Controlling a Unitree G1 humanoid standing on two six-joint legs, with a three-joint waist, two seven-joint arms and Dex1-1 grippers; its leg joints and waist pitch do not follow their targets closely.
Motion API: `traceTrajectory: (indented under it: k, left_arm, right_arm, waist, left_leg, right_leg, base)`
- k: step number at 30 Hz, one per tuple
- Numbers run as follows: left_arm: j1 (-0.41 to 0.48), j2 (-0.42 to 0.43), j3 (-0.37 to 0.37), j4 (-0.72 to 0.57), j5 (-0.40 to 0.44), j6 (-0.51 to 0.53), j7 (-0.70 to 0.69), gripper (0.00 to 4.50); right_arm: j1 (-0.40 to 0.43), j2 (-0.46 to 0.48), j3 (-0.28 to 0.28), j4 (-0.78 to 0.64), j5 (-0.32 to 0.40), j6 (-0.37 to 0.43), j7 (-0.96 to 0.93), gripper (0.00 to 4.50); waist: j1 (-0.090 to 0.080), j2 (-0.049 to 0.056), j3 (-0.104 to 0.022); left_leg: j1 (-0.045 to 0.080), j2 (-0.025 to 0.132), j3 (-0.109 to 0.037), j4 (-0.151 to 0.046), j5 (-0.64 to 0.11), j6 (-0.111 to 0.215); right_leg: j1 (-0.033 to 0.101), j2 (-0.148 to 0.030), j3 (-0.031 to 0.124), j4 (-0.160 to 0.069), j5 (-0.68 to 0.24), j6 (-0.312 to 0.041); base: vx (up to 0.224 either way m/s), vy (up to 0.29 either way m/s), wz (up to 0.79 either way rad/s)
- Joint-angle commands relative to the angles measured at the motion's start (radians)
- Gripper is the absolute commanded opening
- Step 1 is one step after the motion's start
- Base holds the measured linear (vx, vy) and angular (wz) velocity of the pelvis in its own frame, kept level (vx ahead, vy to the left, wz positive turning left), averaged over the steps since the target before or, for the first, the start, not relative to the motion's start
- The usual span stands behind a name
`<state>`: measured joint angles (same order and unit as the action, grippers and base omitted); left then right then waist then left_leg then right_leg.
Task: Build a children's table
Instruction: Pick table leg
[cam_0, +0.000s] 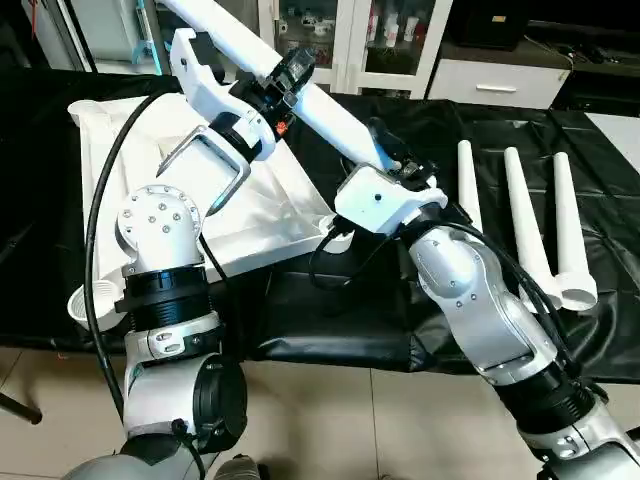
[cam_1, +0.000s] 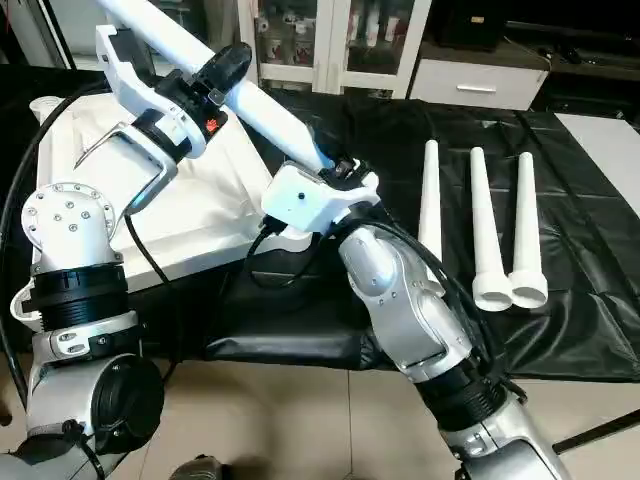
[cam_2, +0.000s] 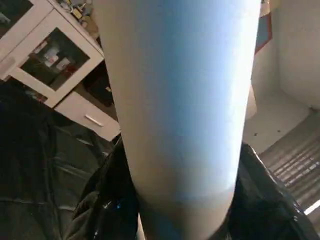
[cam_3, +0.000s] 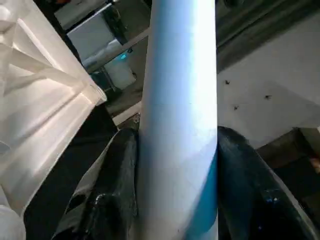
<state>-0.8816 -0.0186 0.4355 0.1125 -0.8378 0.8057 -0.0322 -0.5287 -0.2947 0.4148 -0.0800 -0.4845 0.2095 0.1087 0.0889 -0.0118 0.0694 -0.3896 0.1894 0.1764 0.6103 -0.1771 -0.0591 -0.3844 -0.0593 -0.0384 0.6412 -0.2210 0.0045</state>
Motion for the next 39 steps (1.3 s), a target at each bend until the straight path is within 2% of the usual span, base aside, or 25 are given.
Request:
traceTrajectory:
  k: [1,2,4,6,7,8,9,10,11,12,13,16,18,21,22,23,24,25,26,27,29,32,33,35,39]
  left_arm:
    - [-0.025,0.019,-0.009,0.013,0.024,-0.012,0.018,1.88]
    - [-0.026,0.024,-0.014,0.017,0.028,-0.017,0.015,1.87]
    - [-0.024,0.041,-0.034,0.023,0.051,-0.028,-0.007,1.86]
    - [-0.024,0.045,-0.039,0.025,0.057,-0.03,-0.012,1.83]
    - [-0.025,0.057,-0.046,0.034,0.065,-0.035,-0.026,1.83]
    - [-0.025,0.059,-0.047,0.035,0.067,-0.035,-0.028,1.81]
    - [-0.029,0.076,-0.06,0.046,0.079,-0.038,-0.049,1.81]
    - [-0.038,0.114,-0.086,0.066,0.091,-0.028,-0.106,1.81]
    - [-0.041,0.127,-0.095,0.07,0.093,-0.022,-0.124,1.8]
    - [-0.041,0.127,-0.095,0.07,0.093,-0.022,-0.124,1.8]
    - [-0.043,0.149,-0.123,0.074,0.101,-0.013,-0.162,1.8]
    - [-0.038,0.211,-0.217,0.066,0.112,0.042,-0.282,1.79]
    - [-0.036,0.23,-0.248,0.055,0.114,0.056,-0.321,1.79]
    - [-0.044,0.264,-0.305,0.037,0.115,0.08,-0.404,1.79]
    - [-0.051,0.271,-0.323,0.037,0.113,0.085,-0.432,1.79]
    - [-0.056,0.279,-0.344,0.031,0.111,0.089,-0.467,1.79]
    - [-0.057,0.281,-0.348,0.03,0.111,0.09,-0.473,1.79]
    - [-0.06,0.288,-0.364,0.026,0.111,0.091,-0.498,1.79]
    - [-0.062,0.302,-0.393,0.01,0.111,0.096,-0.535,1.79]
    - [-0.066,0.308,-0.415,0.002,0.115,0.099,-0.56,1.79]
    - [-0.078,0.307,-0.434,0.003,0.12,0.1,-0.584,1.79]
    - [-0.088,0.311,-0.456,0.009,0.126,0.094,-0.622,1.79]
    - [-0.089,0.314,-0.467,0.006,0.13,0.092,-0.639,1.79]
    - [-0.088,0.319,-0.487,-0.007,0.13,0.091,-0.671,1.79]
    - [-0.091,0.322,-0.506,-0.016,0.132,0.09,-0.697,1.79]
  right_arm:
    - [0.0,0.002,-0.031,-0.009,0.018,-0.01,0.012,2.55]
    - [0.007,0.01,-0.04,-0.012,0.032,-0.01,0.012,2.64]
    - [0.021,0.057,-0.091,-0.038,0.153,0.01,0.057,2.75]
    - [0.024,0.07,-0.105,-0.045,0.187,0.016,0.07,3.02]
    - [0.023,0.095,-0.142,-0.074,0.276,0.053,0.118,3.08]
    - [0.022,0.097,-0.147,-0.077,0.286,0.058,0.124,3.2]
    - [0.015,0.113,-0.185,-0.103,0.37,0.109,0.175,3.32]
    - [-0.003,0.114,-0.25,-0.148,0.545,0.226,0.313,3.39]
    - [-0.009,0.105,-0.265,-0.157,0.588,0.254,0.355,3.51]
    - [-0.009,0.105,-0.265,-0.157,0.588,0.254,0.355,3.62]
    - [-0.018,0.08,-0.281,-0.16,0.636,0.285,0.41,3.62]
    - [-0.082,0.032,-0.379,-0.104,0.741,0.414,0.492,3.86]
    - [-0.107,0.005,-0.404,-0.071,0.759,0.46,0.523,3.92]
    - [-0.146,-0.092,-0.436,-0.001,0.833,0.549,0.647,3.92]
    - [-0.154,-0.121,-0.448,0.021,0.867,0.57,0.691,3.92]
    - [-0.162,-0.146,-0.452,0.046,0.891,0.593,0.731,3.92]
    - [-0.162,-0.151,-0.452,0.049,0.894,0.596,0.738,3.92]
    - [-0.166,-0.171,-0.449,0.064,0.909,0.606,0.768,3.92]
    - [-0.17,-0.19,-0.445,0.083,0.927,0.62,0.802,3.92]
    - [-0.173,-0.208,-0.439,0.097,0.948,0.64,0.842,3.92]
    - [-0.162,-0.241,-0.413,0.101,0.97,0.656,0.918,3.92]
    - [-0.156,-0.269,-0.375,0.104,0.972,0.666,0.984,3.92]
    - [-0.159,-0.273,-0.362,0.111,0.972,0.666,0.995,3.92]
    - [-0.167,-0.274,-0.341,0.124,0.973,0.671,1.007,3.92]
    - [-0.174,-0.279,-0.311,0.132,0.97,0.665,1.033,3.92]
  waist:
    - [-0.004,0.016,-0.082]
    - [-0.004,0.018,-0.082]
    - [-0.006,0.018,-0.083]
    - [-0.006,0.021,-0.084]
    - [-0.006,0.021,-0.084]
    - [-0.006,0.022,-0.083]
    - [-0.007,0.025,-0.083]
    - [-0.005,0.026,-0.085]
    - [-0.001,0.027,-0.085]
    - [-0.003,0.027,-0.083]
    - [0.0,0.03,-0.084]
    - [0.004,0.03,-0.084]
    - [0.003,0.03,-0.086]
    - [0.007,0.029,-0.08]
    - [0.007,0.016,-0.084]
    - [0.008,0.018,-0.084]
    - [0.009,0.013,-0.084]
    - [0.008,0.015,-0.084]
    - [0.008,0.011,-0.085]
    - [0.007,-0.005,-0.085]
    - [0.011,0.004,-0.084]
    - [0.011,0.002,-0.083]
    - [0.01,-0.012,-0.082]
    - [0.012,-0.004,-0.079]
    - [0.012,-0.004,-0.079]
  left_leg:
    - [0.029,0.026,-0.016,-0.061,-0.12,-0.043]
    - [0.029,0.026,-0.017,-0.062,-0.121,-0.044]
    - [0.029,0.026,-0.016,-0.061,-0.13,-0.033]
    - [0.031,0.029,-0.019,-0.063,-0.129,-0.029]
    - [0.031,0.029,-0.018,-0.063,-0.121,-0.033]
    - [0.031,0.028,-0.017,-0.063,-0.126,-0.028]
    - [0.032,0.027,-0.017,-0.064,-0.135,-0.022]
    - [0.034,0.029,-0.019,-0.065,-0.147,-0.013]
    - [0.035,0.032,-0.021,-0.066,-0.148,-0.01]
    - [0.034,0.032,-0.021,-0.067,-0.144,-0.012]
    - [0.032,0.034,-0.021,-0.066,-0.129,-0.025]
    - [0.033,0.032,-0.018,-0.065,-0.126,-0.039]
    - [0.032,0.03,-0.019,-0.066,-0.129,-0.044]
    - [0.03,0.03,-0.014,-0.065,-0.141,-0.061]
    - [0.029,0.03,-0.014,-0.064,-0.13,-0.051]
    - [0.028,0.028,-0.014,-0.063,-0.125,-0.044]
    - [0.027,0.029,-0.014,-0.062,-0.114,-0.032]
    - [0.026,0.03,-0.013,-0.062,-0.108,-0.029]
    - [0.027,0.03,-0.012,-0.06,-0.1,-0.022]
    - [0.024,0.031,-0.01,-0.06,-0.086,-0.009]
    - [0.024,0.033,-0.01,-0.057,-0.074,0.005]
    - [0.023,0.033,-0.01,-0.056,-0.08,0.014]
    - [0.025,0.034,-0.007,-0.057,-0.085,0.017]
    - [0.024,0.035,-0.009,-0.058,-0.091,0.012]
    - [0.026,0.036,-0.009,-0.059,-0.103,-0.003]
  right_leg:
    - [0.051,-0.058,0.042,-0.056,0.151,-0.186]
    - [0.051,-0.058,0.042,-0.056,0.147,-0.186]
    - [0.05,-0.059,0.043,-0.055,0.149,-0.185]
    - [0.051,-0.059,0.041,-0.055,0.156,-0.19]
    - [0.05,-0.058,0.04,-0.054,0.165,-0.194]
    - [0.05,-0.058,0.041,-0.055,0.167,-0.194]
    - [0.049,-0.056,0.04,-0.057,0.161,-0.195]
    - [0.051,-0.058,0.04,-0.055,0.154,-0.197]
    - [0.051,-0.06,0.04,-0.055,0.153,-0.2]
    - [0.05,-0.059,0.039,-0.055,0.156,-0.205]
    - [0.049,-0.062,0.038,-0.054,0.164,-0.214]
    - [0.049,-0.063,0.039,-0.054,0.15,-0.227]
    - [0.052,-0.064,0.038,-0.053,0.133,-0.236]
    - [0.051,-0.066,0.041,-0.058,0.093,-0.246]
    - [0.057,-0.066,0.04,-0.058,0.105,-0.248]
    - [0.058,-0.067,0.04,-0.056,0.108,-0.252]
    - [0.059,-0.069,0.04,-0.057,0.102,-0.258]
    - [0.058,-0.07,0.04,-0.057,0.102,-0.26]
    - [0.057,-0.07,0.04,-0.058,0.1,-0.266]
    - [0.06,-0.07,0.039,-0.058,0.106,-0.271]
    - [0.057,-0.072,0.04,-0.056,0.096,-0.277]
    - [0.056,-0.073,0.039,-0.058,0.068,-0.279]
    - [0.056,-0.073,0.04,-0.062,0.046,-0.279]
    - [0.052,-0.075,0.039,-0.063,0.005,-0.276]
    - [0.05,-0.075,0.039,-0.064,-0.025,-0.268]
  base:
    - [0.0,0.0,0.0]
    - [0.0,0.0,0.0]
    - [0.0,0.0,0.0]
    - [0.0,0.0,0.0]
    - [0.0,0.0,0.0]
    - [0.0,0.0,0.0]
    - [0.0,0.0,0.0]
    - [0.0,0.0,0.0]
    - [0.0,0.0,0.0]
    - [0.0,0.0,0.0]
    - [0.0,0.0,0.0]
    - [0.0,0.0,0.0]
    - [0.0,0.0,0.0]
    - [0.0,0.0,0.0]
    - [0.0,0.0,0.0]
    - [0.0,0.0,0.0]
    - [0.0,0.0,0.0]
    - [0.0,0.0,0.0]
    - [0.0,0.0,0.0]
    - [0.0,0.0,0.0]
    - [0.0,0.0,0.0]
    - [0.0,0.0,0.0]
    - [0.0,0.0,0.0]
    - [0.0,0.0,0.0]
    - [0.0,0.0,0.0]
